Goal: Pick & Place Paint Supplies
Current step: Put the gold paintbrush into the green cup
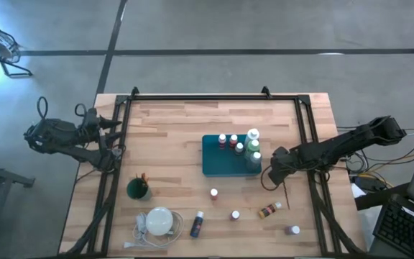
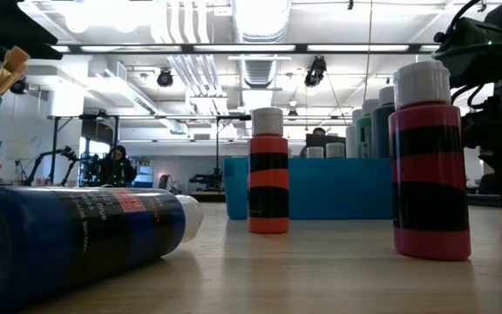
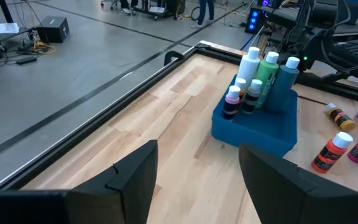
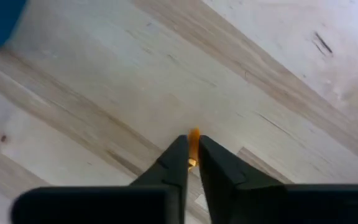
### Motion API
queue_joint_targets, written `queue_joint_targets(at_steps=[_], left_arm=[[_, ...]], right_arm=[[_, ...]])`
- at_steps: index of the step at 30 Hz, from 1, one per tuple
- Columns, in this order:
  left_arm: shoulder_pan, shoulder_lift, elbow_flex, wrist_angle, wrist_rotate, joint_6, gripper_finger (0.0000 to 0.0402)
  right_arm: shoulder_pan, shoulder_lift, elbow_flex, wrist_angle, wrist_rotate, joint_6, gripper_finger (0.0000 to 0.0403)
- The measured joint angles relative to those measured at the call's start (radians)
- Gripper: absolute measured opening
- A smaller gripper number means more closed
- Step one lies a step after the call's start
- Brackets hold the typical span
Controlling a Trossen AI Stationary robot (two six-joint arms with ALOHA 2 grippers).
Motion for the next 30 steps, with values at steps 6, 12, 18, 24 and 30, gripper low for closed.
queue_joint_targets(at_steps=[6, 12, 18, 24, 30], left_arm=[[0.0, 0.0, 0.0, 0.0, 0.0, 0.0, 0.023], [0.0, 0.0, 0.0, 0.0, 0.0, 0.0, 0.023], [0.0, 0.0, 0.0, 0.0, 0.0, 0.0, 0.023], [0.0, 0.0, 0.0, 0.0, 0.0, 0.0, 0.023], [0.0, 0.0, 0.0, 0.0, 0.0, 0.0, 0.023]], right_arm=[[0.0, 0.0, 0.002, 0.01, 0.003, -0.001, 0.001], [-0.002, -0.008, 0.074, -0.031, 0.013, -0.031, 0.0008], [0.002, -0.027, 0.178, -0.218, 0.039, -0.045, 0.0008], [0.002, -0.086, 0.288, -0.405, 0.103, -0.024, 0.0008], [0.002, -0.163, 0.439, -0.521, 0.203, -0.002, 0.0008]])
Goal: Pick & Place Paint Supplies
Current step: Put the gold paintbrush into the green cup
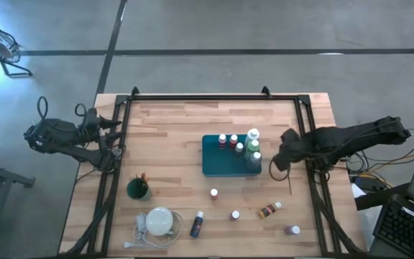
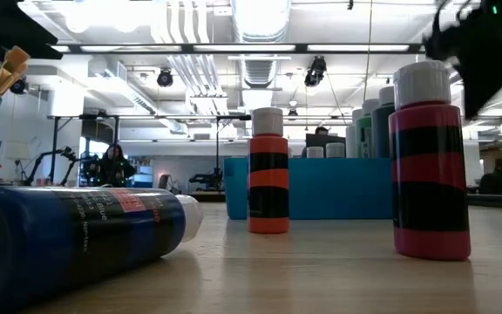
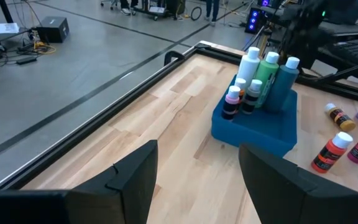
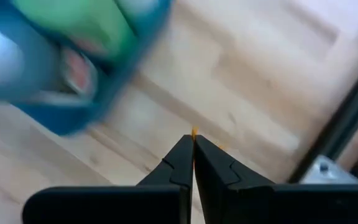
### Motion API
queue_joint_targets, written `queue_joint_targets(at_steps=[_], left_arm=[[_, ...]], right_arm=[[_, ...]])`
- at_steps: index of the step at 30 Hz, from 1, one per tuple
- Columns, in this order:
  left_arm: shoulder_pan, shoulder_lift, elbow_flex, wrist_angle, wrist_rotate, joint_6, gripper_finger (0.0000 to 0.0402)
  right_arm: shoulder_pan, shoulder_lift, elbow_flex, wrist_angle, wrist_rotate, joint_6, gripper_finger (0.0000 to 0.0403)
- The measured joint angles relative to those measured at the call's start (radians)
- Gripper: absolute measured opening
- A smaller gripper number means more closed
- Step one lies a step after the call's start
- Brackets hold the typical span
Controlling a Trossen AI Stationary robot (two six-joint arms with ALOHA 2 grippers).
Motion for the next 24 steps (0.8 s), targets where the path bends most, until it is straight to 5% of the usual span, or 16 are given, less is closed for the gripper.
queue_joint_targets(at_steps=[10, 17, 24], left_arm=[[0.0, 0.0, 0.0, 0.0, 0.0, 0.0, 0.023], [0.0, 0.0, 0.0, 0.0, 0.0, 0.0, 0.023], [0.0, 0.0, 0.0, 0.009, -0.011, 0.017, 0.023]], right_arm=[[0.0, -0.013, 0.332, -0.011, 0.171, -0.138, 0.0008], [0.0, 0.077, 0.579, 0.105, 0.16, -0.322, 0.0008], [-0.002, 0.243, 0.756, 0.307, 0.028, -0.6, 0.0008]])
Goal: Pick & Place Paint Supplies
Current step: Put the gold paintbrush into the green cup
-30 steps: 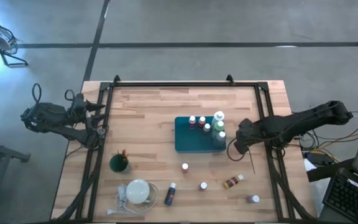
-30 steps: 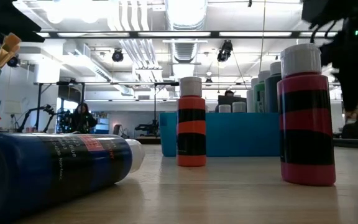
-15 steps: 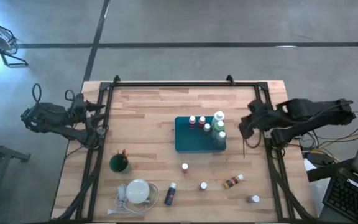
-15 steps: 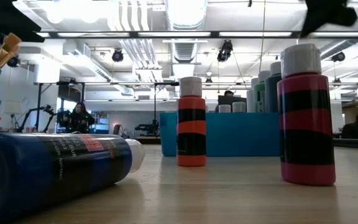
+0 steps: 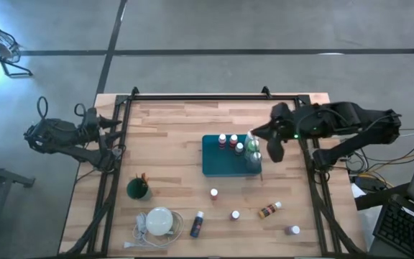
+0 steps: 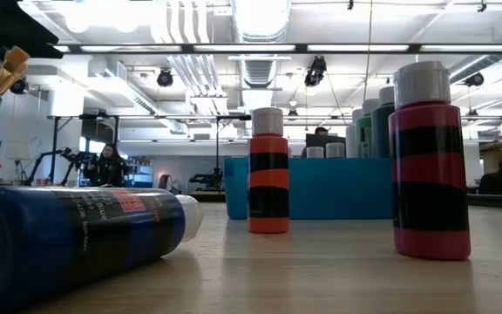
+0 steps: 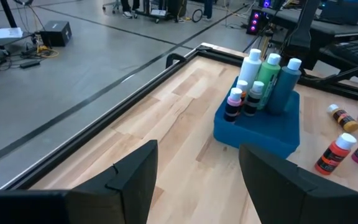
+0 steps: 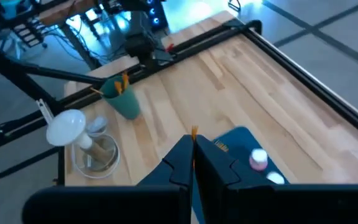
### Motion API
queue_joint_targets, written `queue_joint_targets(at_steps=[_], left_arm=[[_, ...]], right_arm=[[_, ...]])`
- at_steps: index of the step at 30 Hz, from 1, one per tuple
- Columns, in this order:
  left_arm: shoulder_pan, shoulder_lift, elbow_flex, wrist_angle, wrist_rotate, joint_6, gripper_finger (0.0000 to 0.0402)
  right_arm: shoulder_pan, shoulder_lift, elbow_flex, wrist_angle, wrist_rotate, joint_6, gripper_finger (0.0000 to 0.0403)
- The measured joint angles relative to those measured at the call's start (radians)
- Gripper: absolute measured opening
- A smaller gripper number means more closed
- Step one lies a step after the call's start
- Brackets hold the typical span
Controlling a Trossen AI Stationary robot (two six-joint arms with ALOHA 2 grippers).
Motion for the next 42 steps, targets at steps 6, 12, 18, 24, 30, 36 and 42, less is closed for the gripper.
queue_joint_targets(at_steps=[6, 12, 18, 24, 30, 36, 42], left_arm=[[0.0, 0.0, 0.0, 0.002, -0.004, -0.004, 0.023], [0.0, 0.001, -0.063, 0.366, -0.189, -0.163, 0.023], [0.0, 0.001, -0.096, 0.702, -0.211, -0.127, 0.023], [0.0, 0.043, -0.148, 0.943, -0.054, -0.038, 0.023], [0.0, 0.236, -0.23, 1.346, 0.074, 0.088, 0.023], [0.005, 0.438, -0.204, 1.512, 0.202, 0.065, 0.023], [0.027, 0.643, -0.059, 1.499, 0.348, 0.058, 0.023]], right_arm=[[0.001, 0.128, 0.137, 0.013, -0.085, -0.092, 0.0008], [0.002, 0.243, 0.253, 0.082, -0.175, -0.202, 0.0008], [0.002, 0.351, 0.387, 0.084, -0.187, -0.252, 0.0008], [0.0, 0.447, 0.504, 0.111, -0.187, -0.318, 0.0008], [-0.001, 0.515, 0.584, 0.178, -0.179, -0.401, 0.0008], [-0.001, 0.525, 0.593, 0.318, -0.179, -0.481, 0.0008], [-0.003, 0.53, 0.588, 0.339, -0.181, -0.495, 0.0008]])
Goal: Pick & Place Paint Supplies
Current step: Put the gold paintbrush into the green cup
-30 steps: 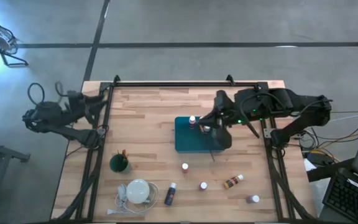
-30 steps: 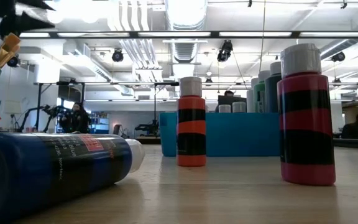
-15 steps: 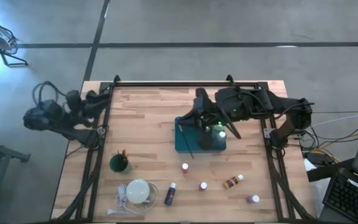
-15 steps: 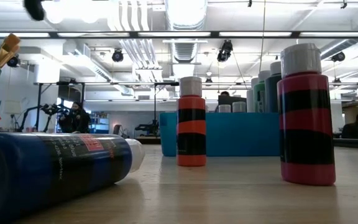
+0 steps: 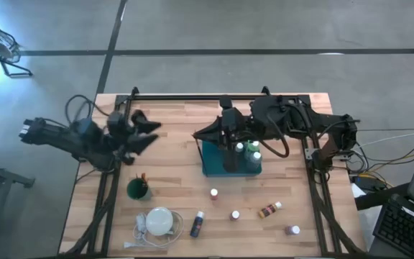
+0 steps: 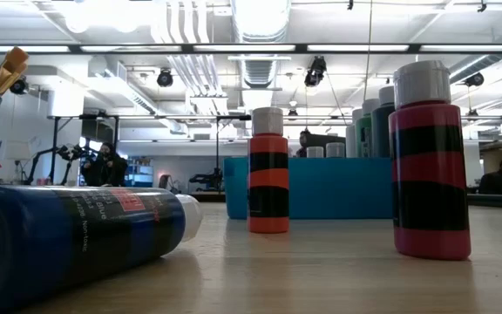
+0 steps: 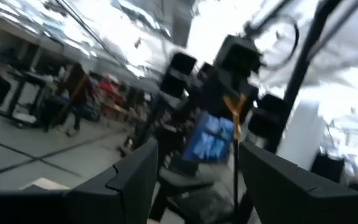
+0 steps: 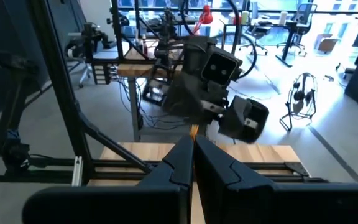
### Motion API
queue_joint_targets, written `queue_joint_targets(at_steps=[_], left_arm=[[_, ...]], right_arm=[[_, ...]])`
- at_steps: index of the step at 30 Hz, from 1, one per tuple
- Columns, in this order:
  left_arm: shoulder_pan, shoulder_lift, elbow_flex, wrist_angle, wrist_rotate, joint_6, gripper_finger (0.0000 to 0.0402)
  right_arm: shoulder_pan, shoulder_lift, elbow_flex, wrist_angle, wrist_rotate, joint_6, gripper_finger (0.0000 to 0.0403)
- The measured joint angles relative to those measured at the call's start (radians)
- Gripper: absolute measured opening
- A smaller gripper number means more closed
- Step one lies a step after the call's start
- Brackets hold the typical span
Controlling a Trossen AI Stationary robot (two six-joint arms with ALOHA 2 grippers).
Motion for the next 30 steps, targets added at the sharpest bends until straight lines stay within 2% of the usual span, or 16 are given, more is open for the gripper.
queue_joint_targets(at_steps=[8, 14, 22, 30], left_arm=[[0.055, 0.237, 0.25, -0.17, 0.165, 0.014, 0.023], [0.074, 0.328, 0.395, -0.191, 0.265, 0.073, 0.0229], [0.087, 0.365, 0.451, -0.194, 0.327, 0.084, 0.0229], [0.088, 0.377, 0.45, -0.181, 0.331, 0.06, 0.0229]], right_arm=[[0.001, 0.001, 0.0, 0.0, 0.001, 0.0, 0.0008], [0.001, 0.0, -0.001, -0.023, 0.001, -0.001, 0.0008], [0.001, 0.0, -0.001, -0.022, 0.002, -0.005, 0.0008], [0.001, -0.001, -0.001, -0.022, 0.002, -0.012, 0.0008]])
